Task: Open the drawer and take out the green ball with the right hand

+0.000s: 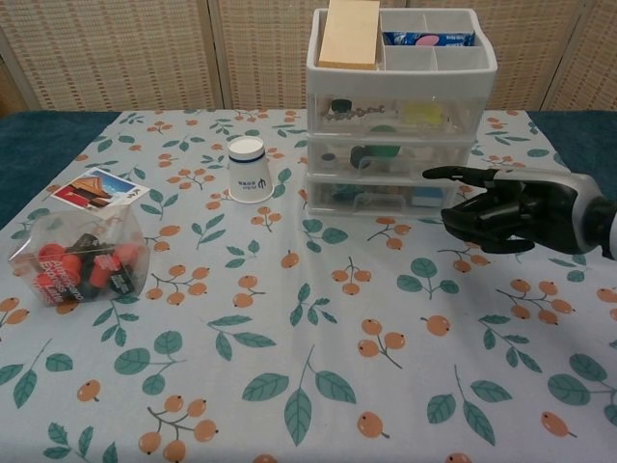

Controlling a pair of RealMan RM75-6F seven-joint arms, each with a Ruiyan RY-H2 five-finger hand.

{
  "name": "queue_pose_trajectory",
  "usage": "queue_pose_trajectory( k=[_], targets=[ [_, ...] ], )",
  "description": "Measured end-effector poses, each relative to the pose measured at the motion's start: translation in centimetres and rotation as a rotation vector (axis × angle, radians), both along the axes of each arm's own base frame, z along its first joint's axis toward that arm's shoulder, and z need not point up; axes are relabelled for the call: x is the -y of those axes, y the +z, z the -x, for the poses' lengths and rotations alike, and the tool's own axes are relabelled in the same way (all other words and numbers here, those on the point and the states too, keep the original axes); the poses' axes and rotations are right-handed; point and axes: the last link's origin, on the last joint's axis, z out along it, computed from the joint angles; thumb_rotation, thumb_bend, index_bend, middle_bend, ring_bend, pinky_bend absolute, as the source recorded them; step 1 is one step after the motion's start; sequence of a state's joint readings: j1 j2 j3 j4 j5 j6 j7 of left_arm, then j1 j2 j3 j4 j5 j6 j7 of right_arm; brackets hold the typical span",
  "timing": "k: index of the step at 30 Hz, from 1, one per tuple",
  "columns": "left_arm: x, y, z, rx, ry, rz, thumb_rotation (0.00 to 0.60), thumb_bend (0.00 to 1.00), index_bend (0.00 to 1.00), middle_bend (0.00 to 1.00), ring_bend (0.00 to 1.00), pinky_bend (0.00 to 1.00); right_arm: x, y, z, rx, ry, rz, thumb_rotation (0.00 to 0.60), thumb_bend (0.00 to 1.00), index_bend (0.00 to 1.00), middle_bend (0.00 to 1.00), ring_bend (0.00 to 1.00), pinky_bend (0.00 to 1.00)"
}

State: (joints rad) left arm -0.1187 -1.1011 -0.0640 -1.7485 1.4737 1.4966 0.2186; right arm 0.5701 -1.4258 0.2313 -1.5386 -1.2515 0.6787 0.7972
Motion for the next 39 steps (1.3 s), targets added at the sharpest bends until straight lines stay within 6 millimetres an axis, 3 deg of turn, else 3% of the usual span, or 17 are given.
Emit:
queue_pose_trajectory(
  k=[15, 39],
  targets=[
    [0.0, 0.6, 0.1, -0.017, 0.004, -0.008, 0.6, 0.11, 0.01, 0.0, 0.01, 0.05, 3.7, -3.4, -2.5, 0.059, -0.031, -0.017, 0.6, 0.55, 0.0, 0.73, 0.85, 1.0],
    [-0.2, 0.5, 0.3, -0.03, 0.011, 0.001, 0.6, 0.11, 0.01, 0.0, 0.01, 0.05, 5.7, -5.3, -3.9, 0.04, -0.012, -0.017, 0.6, 0.56, 0.0, 0.73, 0.85, 1.0]
  ],
)
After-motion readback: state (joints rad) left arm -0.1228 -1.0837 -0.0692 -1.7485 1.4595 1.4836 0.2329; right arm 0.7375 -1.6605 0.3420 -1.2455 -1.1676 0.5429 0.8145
